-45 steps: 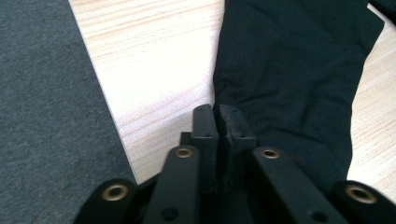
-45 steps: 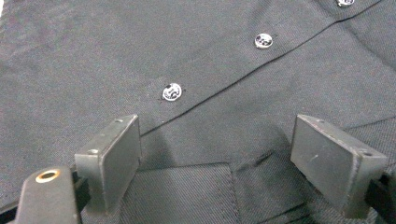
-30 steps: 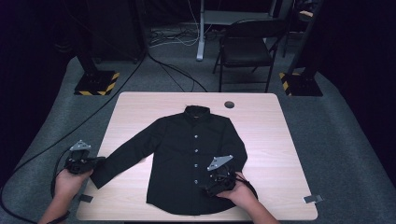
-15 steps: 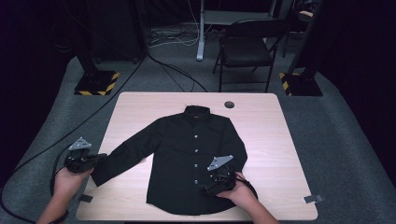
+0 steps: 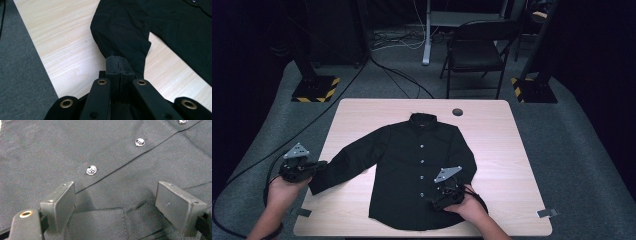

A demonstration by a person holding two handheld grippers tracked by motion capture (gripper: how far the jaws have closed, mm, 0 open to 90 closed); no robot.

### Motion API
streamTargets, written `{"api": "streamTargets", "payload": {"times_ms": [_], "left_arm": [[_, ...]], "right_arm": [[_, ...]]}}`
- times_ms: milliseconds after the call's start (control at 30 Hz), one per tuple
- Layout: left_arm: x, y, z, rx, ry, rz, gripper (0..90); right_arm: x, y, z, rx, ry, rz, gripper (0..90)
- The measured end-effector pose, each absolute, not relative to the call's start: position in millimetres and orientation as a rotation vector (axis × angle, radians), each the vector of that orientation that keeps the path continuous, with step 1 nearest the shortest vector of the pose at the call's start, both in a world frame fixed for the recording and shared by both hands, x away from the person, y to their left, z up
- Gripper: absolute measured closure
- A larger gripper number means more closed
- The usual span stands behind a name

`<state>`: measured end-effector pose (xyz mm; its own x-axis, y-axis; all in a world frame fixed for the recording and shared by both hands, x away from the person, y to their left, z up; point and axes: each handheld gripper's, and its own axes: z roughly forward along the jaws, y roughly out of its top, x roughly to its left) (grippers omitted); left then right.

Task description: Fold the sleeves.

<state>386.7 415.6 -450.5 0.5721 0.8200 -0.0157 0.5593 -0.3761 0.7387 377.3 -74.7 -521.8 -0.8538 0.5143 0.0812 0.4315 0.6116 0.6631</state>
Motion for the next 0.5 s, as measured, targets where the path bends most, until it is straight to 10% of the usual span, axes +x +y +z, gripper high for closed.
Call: {"api": "streamTargets", "payload": {"times_ms": [500], "left_arm": [[382,395,-431,2.108,0.992,0.472,88.4]], "right_arm": [[377,-75,-522,0.799,2.715,1.068,16.0]]}}
